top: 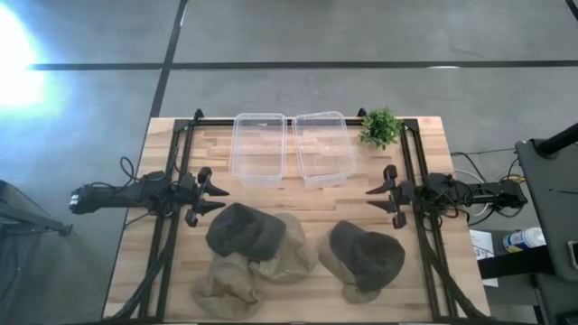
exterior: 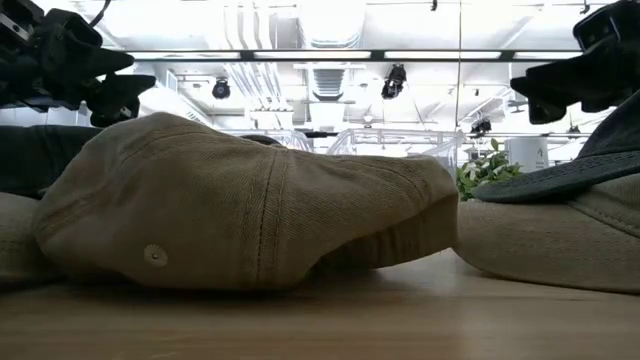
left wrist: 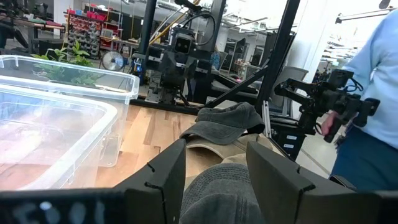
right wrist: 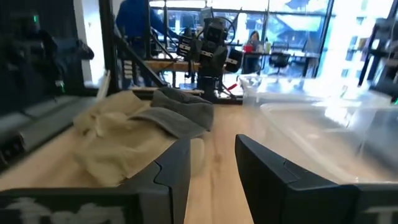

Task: Pick & Place hat
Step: Put the right black cap into the right transparent bin

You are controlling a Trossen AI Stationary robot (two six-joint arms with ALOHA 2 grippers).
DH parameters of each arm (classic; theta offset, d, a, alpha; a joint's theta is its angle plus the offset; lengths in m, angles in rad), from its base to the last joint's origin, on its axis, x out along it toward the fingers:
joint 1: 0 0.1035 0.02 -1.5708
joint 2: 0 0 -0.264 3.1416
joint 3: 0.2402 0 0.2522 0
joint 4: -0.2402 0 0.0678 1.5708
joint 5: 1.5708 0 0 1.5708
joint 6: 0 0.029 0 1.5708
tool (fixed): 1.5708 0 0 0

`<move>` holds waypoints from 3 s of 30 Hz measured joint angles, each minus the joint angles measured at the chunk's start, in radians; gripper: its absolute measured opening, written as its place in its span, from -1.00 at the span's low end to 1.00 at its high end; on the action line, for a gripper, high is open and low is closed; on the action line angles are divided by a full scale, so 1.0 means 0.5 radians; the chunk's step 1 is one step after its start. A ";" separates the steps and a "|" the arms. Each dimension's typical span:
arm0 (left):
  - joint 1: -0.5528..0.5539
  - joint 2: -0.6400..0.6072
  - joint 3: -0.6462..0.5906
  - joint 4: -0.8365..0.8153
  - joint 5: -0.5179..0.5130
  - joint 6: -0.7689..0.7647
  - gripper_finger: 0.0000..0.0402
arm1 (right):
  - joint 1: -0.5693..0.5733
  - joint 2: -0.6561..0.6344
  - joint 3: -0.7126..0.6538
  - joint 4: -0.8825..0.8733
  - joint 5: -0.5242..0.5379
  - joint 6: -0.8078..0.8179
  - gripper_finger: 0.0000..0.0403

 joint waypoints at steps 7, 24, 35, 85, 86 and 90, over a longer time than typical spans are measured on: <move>0.000 0.000 0.000 0.001 0.000 0.000 -0.19 | 0.000 0.001 0.000 -0.001 0.000 0.332 -0.36; 0.000 0.000 0.000 0.001 0.000 0.000 -0.19 | 0.000 0.000 0.000 0.364 0.005 0.851 -0.38; 0.000 0.000 0.000 0.000 0.000 0.000 -0.19 | 0.000 0.019 0.001 0.971 0.527 0.929 -0.37; 0.000 0.000 0.000 0.001 0.000 0.000 -0.19 | 0.008 2.811 1.792 -0.915 -0.558 2.355 0.04; 0.000 0.000 0.000 0.001 0.000 0.000 -0.19 | 0.008 2.860 1.832 -0.938 -0.591 2.313 0.03; 0.000 0.000 0.000 0.001 0.000 0.000 -0.19 | 0.009 3.015 2.005 -1.237 -0.632 2.186 0.00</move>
